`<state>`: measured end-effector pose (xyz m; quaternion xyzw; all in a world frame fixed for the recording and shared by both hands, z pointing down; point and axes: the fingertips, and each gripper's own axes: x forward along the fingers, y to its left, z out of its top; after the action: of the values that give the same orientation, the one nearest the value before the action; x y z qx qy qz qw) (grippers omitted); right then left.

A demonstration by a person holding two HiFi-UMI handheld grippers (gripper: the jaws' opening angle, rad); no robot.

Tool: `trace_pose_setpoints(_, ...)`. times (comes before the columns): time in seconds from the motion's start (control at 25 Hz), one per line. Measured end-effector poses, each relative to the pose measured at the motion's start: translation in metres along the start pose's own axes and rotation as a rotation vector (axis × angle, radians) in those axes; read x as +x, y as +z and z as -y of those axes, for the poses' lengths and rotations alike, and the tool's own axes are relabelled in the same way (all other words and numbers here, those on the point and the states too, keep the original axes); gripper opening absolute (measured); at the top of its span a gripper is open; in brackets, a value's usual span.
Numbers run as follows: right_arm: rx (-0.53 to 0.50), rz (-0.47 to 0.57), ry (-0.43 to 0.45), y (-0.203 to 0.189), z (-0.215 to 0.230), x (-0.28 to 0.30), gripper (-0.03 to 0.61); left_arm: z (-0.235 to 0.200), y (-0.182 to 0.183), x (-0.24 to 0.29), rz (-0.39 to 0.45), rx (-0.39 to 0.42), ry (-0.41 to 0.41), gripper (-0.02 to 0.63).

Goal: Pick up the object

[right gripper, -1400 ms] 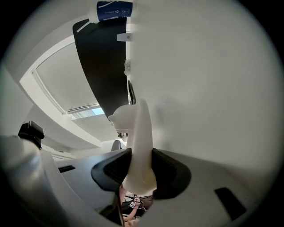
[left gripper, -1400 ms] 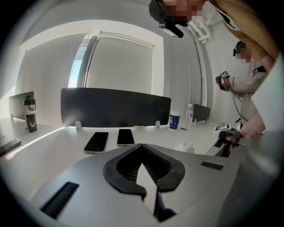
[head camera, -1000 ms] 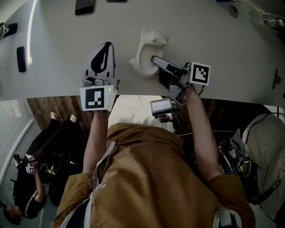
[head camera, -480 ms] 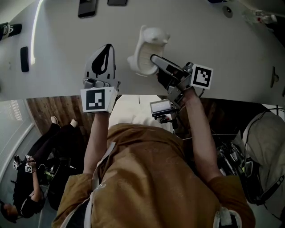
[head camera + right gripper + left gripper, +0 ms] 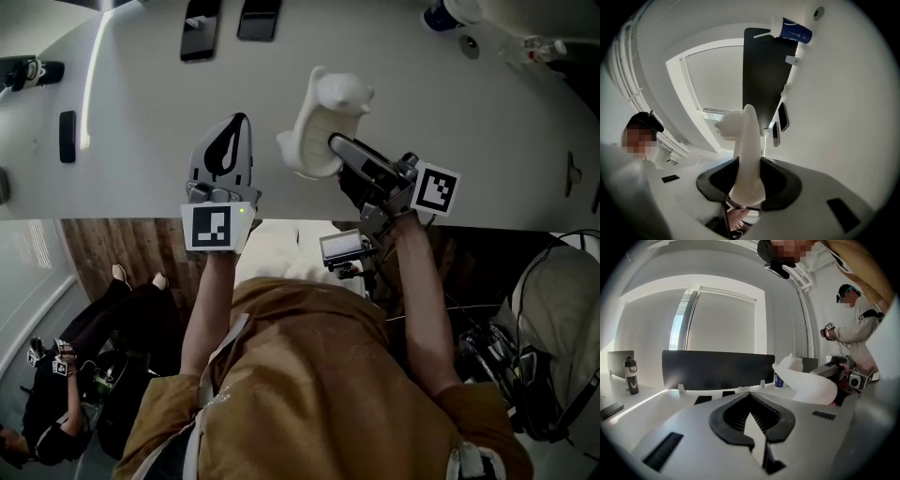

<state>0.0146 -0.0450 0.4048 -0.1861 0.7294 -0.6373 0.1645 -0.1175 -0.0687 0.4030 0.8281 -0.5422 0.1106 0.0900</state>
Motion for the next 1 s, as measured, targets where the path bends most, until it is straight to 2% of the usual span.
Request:
trace_pose_setpoints(0.32, -0.062, 0.042, 0.043, 0.004, -0.025, 0.001, 0.152, -0.001, 0.028, -0.005, 0.056, 0.024, -0.010, 0.006)
trace_pose_setpoints(0.64, -0.167, 0.069, 0.068, 0.012, -0.054, 0.003, 0.152, -0.002, 0.056, -0.013, 0.099, 0.058, -0.014, 0.006)
trace_pose_setpoints(1.0, -0.267, 0.164, 0.094, 0.040, -0.083, -0.017, 0.152, 0.001, 0.085, -0.014, 0.154, 0.095, -0.029, 0.006)
